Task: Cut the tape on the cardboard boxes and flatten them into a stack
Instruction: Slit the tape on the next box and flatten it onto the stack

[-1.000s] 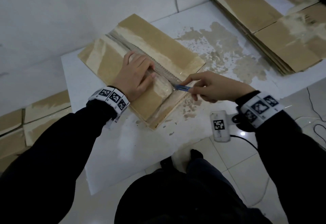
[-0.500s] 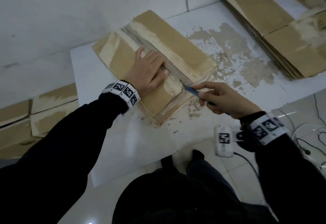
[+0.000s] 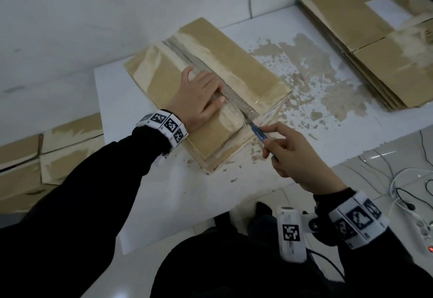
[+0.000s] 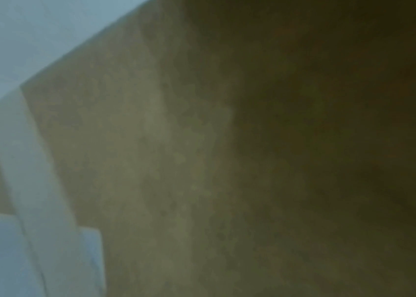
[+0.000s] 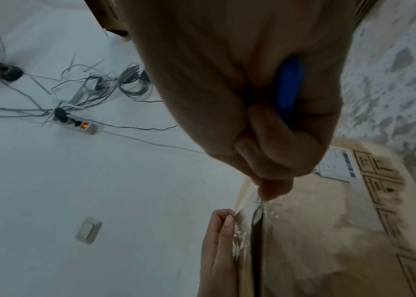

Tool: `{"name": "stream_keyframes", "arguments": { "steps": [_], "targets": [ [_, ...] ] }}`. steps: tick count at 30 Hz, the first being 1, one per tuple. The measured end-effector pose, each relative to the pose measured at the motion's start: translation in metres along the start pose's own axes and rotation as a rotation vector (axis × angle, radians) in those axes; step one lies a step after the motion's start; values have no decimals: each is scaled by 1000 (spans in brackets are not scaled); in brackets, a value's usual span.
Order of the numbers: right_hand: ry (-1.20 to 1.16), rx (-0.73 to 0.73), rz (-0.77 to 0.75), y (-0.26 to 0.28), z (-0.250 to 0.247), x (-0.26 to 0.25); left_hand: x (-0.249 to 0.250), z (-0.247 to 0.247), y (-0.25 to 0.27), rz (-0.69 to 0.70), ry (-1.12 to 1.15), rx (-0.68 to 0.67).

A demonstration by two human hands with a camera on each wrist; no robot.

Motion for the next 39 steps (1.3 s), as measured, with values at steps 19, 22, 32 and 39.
{"name": "stream_keyframes", "arguments": {
  "steps": [19,22,32,39],
  "targets": [
    [579,147,-283,11,-30,-19,4,-4,-5,45,-162,-146],
    [777,97,-353,-2,-17,-14,14,-11,-11,-36,-278,-312],
    [730,-107,-437,-17,-15,-10,18,3,-21,-1058,489,-65],
    [828,-53,-560,-17,-34,-12,32,11,-26,-1246,450,118]
  ]
}}
Point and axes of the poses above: each hand's wrist, its own y-axis away from the middle knuckle, its own z-axis out of the palm, x = y × z, the point moved 3 cm from there along -y, towards the middle knuckle, and after that the axes turned 5 degrees about z, right-handed, at the moved point
